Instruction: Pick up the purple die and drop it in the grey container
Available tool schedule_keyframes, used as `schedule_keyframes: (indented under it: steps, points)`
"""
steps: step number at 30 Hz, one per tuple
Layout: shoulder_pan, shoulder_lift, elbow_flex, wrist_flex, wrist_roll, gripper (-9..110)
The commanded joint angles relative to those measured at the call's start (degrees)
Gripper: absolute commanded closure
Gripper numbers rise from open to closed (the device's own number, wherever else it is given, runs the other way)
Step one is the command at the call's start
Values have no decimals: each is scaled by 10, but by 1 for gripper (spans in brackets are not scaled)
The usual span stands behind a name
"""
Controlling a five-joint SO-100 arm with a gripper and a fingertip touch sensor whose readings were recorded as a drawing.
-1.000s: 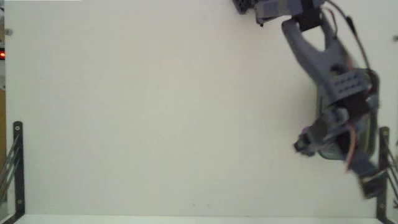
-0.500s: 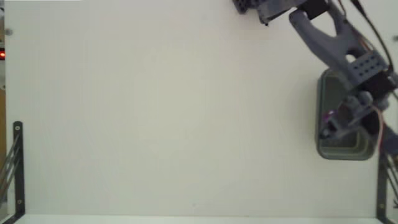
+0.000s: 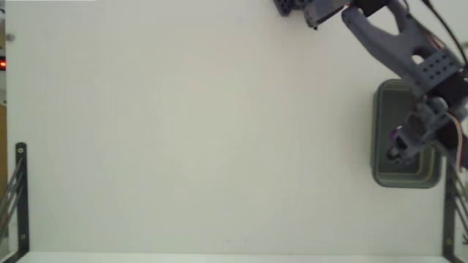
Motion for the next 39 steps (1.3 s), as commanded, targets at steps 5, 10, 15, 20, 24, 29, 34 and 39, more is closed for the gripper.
schedule_keyframes:
  steps: [5,10,15,20,24,29,34,39]
  points:
    - [-9,47,4,-5,3,43]
    - [-9,47,4,-5,3,43]
    - [-9,47,4,-5,3,43]
    - [-9,47,4,-5,3,43]
    - [-9,47,4,-5,3,-9]
    - [-9,47,4,-5,3,-9]
    - [-9,47,4,-5,3,-9]
    - [-9,47,4,-5,3,-9]
